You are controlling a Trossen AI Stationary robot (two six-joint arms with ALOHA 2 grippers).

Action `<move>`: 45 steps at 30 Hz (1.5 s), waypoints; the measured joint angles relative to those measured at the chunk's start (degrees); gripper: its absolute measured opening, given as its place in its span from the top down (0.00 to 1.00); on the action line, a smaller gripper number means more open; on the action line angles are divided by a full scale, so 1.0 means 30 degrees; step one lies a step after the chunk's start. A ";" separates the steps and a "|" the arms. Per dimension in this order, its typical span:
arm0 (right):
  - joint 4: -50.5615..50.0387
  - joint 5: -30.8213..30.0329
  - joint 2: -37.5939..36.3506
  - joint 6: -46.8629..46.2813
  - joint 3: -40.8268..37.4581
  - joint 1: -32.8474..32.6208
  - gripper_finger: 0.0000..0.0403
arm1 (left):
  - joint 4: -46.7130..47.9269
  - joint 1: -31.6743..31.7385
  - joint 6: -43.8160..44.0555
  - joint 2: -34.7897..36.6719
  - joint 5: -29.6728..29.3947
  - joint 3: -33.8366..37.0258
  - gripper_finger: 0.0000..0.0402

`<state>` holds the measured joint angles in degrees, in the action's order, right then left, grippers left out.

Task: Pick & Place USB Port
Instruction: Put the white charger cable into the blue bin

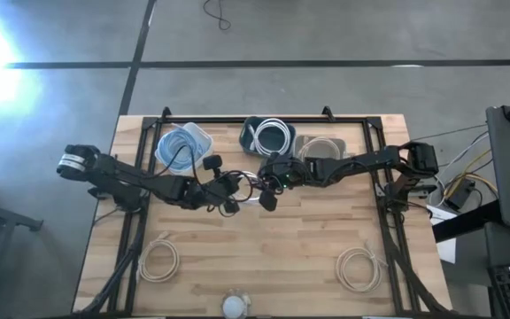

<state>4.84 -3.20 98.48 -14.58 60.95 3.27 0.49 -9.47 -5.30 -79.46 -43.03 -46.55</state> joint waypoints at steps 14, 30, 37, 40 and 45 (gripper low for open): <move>-0.0318 -0.1082 -0.0136 0.2078 0.0428 0.0036 0.97 | 0.0970 0.0036 0.1540 0.0073 0.1116 0.0163 0.92; -0.6500 -0.2917 -0.0792 0.4235 0.4100 0.0504 0.98 | 0.0860 0.0131 0.3316 0.0036 0.0815 0.0273 0.54; -0.7630 -0.3925 -0.2137 0.5014 0.4946 0.3114 0.98 | 0.0657 0.0131 0.4441 0.0036 0.0583 0.0317 0.50; -0.7692 -0.2859 -0.2339 0.5009 0.4611 0.4731 0.98 | 0.0702 0.0131 0.4695 0.0036 0.0583 0.0317 0.51; -0.6395 0.2483 -0.1399 0.4549 0.4406 0.7093 0.98 | 0.0700 0.0138 0.4911 0.0036 0.0576 0.0342 0.51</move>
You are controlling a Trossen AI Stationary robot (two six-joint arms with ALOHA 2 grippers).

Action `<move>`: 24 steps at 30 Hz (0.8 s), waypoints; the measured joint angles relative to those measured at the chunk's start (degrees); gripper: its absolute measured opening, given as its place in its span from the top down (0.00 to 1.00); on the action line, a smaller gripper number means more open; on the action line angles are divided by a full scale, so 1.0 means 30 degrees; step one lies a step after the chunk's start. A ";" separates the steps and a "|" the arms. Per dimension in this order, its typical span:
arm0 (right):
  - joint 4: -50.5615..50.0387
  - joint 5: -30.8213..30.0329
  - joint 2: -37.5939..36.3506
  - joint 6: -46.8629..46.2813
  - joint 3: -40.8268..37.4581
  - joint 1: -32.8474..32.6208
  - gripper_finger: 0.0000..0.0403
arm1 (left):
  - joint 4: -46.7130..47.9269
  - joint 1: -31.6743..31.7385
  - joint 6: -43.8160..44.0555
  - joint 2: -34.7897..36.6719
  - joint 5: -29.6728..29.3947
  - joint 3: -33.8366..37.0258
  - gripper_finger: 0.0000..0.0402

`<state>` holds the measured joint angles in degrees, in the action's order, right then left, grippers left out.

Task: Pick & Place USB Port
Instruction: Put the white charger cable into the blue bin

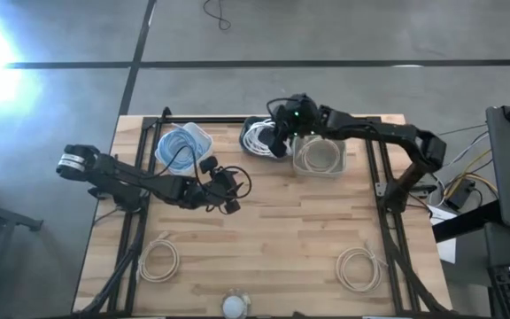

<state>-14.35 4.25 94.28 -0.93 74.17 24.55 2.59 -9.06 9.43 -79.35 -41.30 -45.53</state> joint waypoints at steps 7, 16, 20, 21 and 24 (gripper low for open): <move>0.0859 0.0256 0.1871 0.0664 -0.0012 0.1301 0.98 | 0.0007 0.0000 0.0564 -0.0002 0.0005 0.0337 0.51; 0.0964 0.0072 0.2922 0.0628 0.0031 0.2232 0.97 | -0.0042 0.0007 0.1007 -0.0007 0.0087 0.1100 0.51; 0.0904 -0.0534 0.2943 0.1171 0.0031 0.2225 0.92 | -0.0250 0.0007 0.1427 -0.0007 0.0087 0.1361 0.51; 0.0897 -0.0543 0.2943 0.1396 0.0031 0.2220 0.91 | -0.0337 0.0007 0.1469 -0.0007 0.0087 0.1431 0.51; 0.0854 -0.0538 0.2943 0.1677 0.0063 0.2196 0.86 | -0.0380 0.0007 0.1493 -0.0007 0.0087 0.1541 0.51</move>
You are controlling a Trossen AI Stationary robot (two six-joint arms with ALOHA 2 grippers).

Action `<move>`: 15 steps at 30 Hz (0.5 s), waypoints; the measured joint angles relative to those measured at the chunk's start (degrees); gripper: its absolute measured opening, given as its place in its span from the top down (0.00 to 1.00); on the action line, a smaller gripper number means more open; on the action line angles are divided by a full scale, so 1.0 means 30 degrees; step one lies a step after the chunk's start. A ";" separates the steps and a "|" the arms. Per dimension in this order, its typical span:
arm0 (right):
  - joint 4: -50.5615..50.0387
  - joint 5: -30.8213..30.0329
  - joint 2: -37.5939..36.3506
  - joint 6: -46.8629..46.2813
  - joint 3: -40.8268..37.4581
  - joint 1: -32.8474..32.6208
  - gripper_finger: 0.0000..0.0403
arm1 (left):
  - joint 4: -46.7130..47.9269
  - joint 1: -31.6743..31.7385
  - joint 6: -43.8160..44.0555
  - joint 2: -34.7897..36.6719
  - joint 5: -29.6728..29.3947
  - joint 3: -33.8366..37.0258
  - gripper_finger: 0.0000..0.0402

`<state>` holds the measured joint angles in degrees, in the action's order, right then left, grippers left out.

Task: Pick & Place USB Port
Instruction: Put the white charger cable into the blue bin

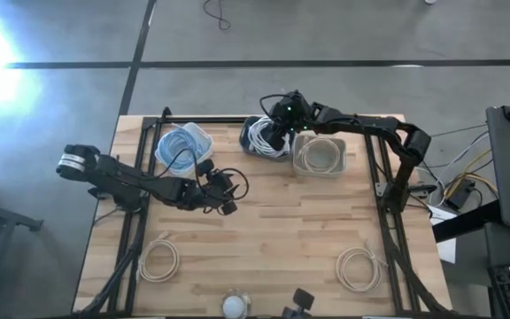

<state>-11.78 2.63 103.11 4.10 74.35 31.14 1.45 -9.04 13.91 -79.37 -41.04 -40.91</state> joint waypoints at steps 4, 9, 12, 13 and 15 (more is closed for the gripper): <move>0.0003 -0.0017 0.0000 0.0386 0.0095 0.0000 0.79 | -0.0067 0.0015 0.0007 0.0000 0.0000 0.0000 0.51; -0.0635 -0.1830 -0.0112 0.1639 0.0409 0.0000 0.70 | -0.0065 0.0015 0.0036 0.0000 0.0007 0.0000 0.51; -0.1893 -0.3512 -0.0204 0.2205 0.1007 0.0012 0.65 | -0.0065 0.0015 0.0036 0.0000 0.0007 0.0000 0.51; -0.2390 -0.3894 -0.0211 0.2215 0.1223 0.0029 0.63 | -0.0065 0.0015 0.0036 0.0000 0.0007 0.0000 0.51; -0.3315 -0.4053 -0.0211 0.2220 0.1668 0.0036 0.61 | -0.0065 0.0010 0.0036 0.0000 0.0007 0.0000 0.51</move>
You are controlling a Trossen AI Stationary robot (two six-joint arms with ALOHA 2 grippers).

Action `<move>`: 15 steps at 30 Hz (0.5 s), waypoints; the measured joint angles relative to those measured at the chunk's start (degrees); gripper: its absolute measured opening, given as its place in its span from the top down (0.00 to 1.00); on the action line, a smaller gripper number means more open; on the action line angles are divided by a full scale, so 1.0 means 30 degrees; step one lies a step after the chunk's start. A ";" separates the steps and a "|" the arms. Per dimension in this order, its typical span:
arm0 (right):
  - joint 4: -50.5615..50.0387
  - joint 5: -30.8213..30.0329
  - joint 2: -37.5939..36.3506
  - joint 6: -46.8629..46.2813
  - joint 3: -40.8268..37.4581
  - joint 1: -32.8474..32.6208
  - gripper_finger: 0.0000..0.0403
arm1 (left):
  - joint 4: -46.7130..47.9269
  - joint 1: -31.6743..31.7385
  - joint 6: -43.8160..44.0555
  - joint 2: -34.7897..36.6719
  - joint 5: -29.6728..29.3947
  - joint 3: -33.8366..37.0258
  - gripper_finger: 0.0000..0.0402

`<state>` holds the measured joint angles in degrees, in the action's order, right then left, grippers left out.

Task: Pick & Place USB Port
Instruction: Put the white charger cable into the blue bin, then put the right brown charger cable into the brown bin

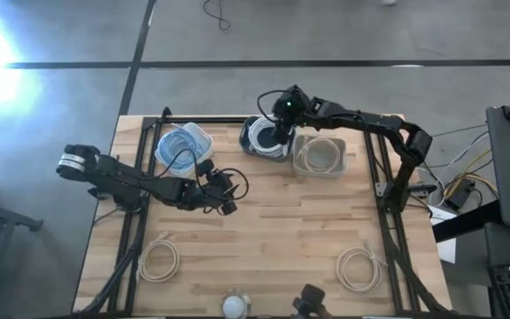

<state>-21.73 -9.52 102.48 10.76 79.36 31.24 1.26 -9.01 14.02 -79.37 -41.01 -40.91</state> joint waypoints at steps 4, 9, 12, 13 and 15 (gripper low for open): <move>-0.1648 0.0002 0.0000 -0.0033 0.0870 -0.0110 0.58 | 0.0000 -0.0002 -0.0001 0.0000 0.0007 0.0000 0.51; -0.3825 0.0187 -0.0029 -0.1428 0.1699 -0.0892 0.56 | 0.0002 -0.0002 -0.0007 0.0000 0.0007 0.0000 0.51; -0.5390 0.0272 -0.0038 -0.2331 0.2012 -0.1757 0.57 | 0.0007 -0.0002 -0.0015 0.0000 0.0007 0.0000 0.51; -0.6006 0.0296 -0.0066 -0.2561 0.2076 -0.2065 0.58 | 0.0007 -0.0002 -0.0008 0.0000 0.0008 0.0000 0.51; -0.7208 0.0402 -0.0195 -0.2831 0.2125 -0.2736 0.58 | 0.0007 -0.0002 -0.0015 0.0000 0.0015 0.0000 0.51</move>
<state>-43.35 -8.32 101.89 2.26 85.73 23.04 1.28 -9.02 13.98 -79.37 -40.97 -40.91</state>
